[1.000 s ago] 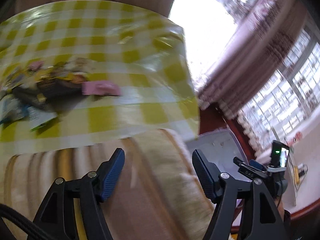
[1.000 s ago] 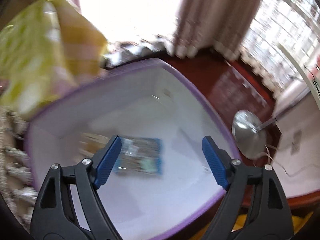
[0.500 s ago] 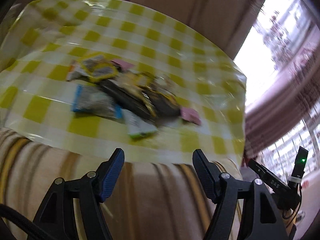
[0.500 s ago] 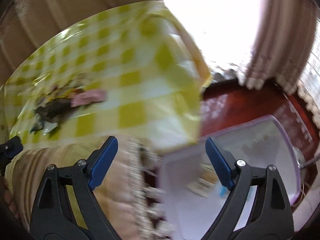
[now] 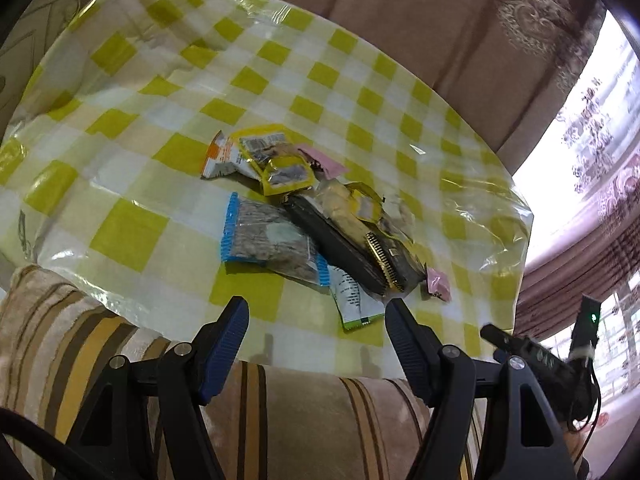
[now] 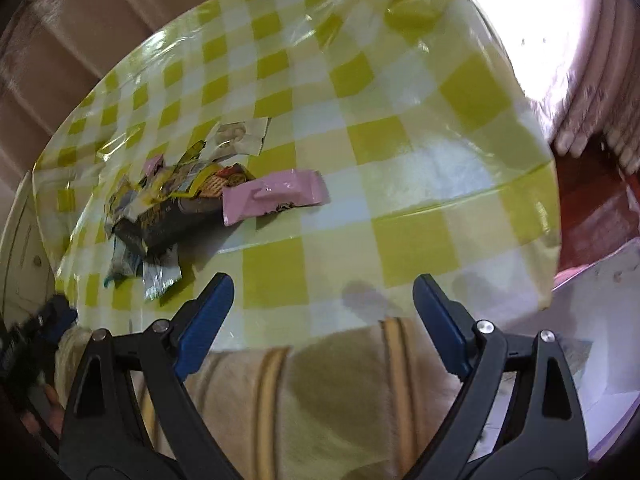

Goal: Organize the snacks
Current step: 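Move the right gripper back to the snack pile on the table, then grasp the pink wrapped bar with the right gripper while the left grasps a yellow tube snack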

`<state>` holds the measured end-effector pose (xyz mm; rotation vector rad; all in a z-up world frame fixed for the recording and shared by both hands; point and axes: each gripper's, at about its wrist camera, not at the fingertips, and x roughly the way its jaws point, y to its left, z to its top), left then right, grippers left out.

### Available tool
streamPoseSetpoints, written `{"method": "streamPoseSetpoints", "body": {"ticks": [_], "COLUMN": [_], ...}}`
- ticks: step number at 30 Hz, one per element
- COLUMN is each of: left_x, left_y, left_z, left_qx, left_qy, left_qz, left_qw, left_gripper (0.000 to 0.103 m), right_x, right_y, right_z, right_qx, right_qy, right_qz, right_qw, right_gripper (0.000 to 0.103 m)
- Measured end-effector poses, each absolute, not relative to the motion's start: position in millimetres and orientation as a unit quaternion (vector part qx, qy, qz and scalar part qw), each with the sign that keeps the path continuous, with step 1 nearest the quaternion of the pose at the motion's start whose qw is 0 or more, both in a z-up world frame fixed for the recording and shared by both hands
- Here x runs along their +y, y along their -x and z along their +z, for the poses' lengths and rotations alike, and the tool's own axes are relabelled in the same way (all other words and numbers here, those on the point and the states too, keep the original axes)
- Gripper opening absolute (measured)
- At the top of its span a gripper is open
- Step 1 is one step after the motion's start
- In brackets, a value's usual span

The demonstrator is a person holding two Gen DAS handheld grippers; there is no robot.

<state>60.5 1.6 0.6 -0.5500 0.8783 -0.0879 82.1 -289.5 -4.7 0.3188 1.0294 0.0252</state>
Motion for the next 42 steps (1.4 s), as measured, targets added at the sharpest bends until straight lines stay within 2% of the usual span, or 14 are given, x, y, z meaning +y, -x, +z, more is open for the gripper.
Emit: {"method": "streamPoseSetpoints", "body": {"ticks": [7, 13, 19, 28, 35, 42], "left_x": [5, 8, 9, 8, 17, 35], "left_y": [-59, -60, -64, -64, -71, -101], "left_z": [-5, -10, -12, -12, -9, 2], "left_qx": [0.415, 0.410, 0.413, 0.409, 0.399, 0.372], "left_qy": [0.283, 0.299, 0.304, 0.310, 0.318, 0.312], "left_qz": [-0.057, -0.066, -0.074, -0.081, -0.065, -0.031], "left_qw": [0.863, 0.859, 0.856, 0.854, 0.857, 0.873], "left_gripper": [0.071, 0.071, 0.071, 0.071, 0.071, 0.071], "right_x": [-285, -277, -259, -253, -238, -230], "right_y": [-125, -163, -184, -157, -160, -170], "right_z": [-21, -35, -39, -40, -44, -43], "right_qx": [0.510, 0.516, 0.532, 0.537, 0.535, 0.517], "right_qy": [-0.284, -0.309, -0.252, -0.160, -0.090, -0.063], "right_qz": [-0.041, -0.099, -0.100, -0.093, -0.097, -0.094], "right_qw": [0.811, 0.793, 0.803, 0.823, 0.834, 0.848], "right_gripper": [0.092, 0.092, 0.093, 0.079, 0.080, 0.066]}}
